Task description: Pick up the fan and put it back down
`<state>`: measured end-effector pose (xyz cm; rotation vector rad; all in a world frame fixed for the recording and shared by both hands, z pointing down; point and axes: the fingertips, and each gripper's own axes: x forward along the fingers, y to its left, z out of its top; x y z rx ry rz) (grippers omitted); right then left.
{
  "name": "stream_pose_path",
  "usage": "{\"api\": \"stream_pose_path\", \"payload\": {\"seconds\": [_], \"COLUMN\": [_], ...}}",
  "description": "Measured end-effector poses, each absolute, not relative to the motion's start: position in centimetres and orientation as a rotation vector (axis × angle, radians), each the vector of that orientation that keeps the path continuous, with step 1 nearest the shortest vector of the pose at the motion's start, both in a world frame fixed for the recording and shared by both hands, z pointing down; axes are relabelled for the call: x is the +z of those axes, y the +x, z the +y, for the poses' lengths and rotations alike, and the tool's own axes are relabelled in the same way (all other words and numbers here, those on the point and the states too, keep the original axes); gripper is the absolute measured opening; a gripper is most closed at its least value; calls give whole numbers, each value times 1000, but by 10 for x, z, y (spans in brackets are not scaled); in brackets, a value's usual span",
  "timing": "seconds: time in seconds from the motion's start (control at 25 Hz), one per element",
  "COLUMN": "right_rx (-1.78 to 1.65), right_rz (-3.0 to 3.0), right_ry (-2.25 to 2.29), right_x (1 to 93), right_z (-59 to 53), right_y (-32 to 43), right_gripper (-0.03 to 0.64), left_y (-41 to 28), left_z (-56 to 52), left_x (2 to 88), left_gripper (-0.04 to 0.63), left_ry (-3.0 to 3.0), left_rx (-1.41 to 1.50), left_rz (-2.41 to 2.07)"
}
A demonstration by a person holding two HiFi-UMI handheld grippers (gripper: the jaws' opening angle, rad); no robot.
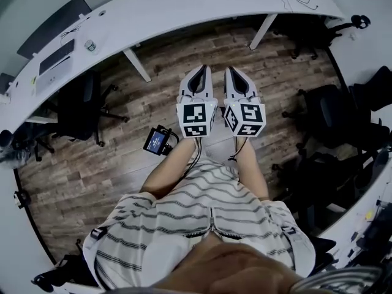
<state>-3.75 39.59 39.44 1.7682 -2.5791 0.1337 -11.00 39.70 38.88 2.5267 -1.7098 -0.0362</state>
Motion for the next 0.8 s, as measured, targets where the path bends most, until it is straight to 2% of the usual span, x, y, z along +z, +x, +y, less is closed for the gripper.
{"api": "stream_pose_path", "payload": {"seconds": [0.8], "right_rx": [208], "right_rz": [-2578], "right_ry": [1789], "right_x": [410], "right_z": [219], "right_y": [-12], "right_gripper": [12], "left_y": [-85], "left_z": [227], "left_x": [411], "left_gripper": [8], "left_ry": [2496], "left_rx": [46], "left_rz": [-1711]}}
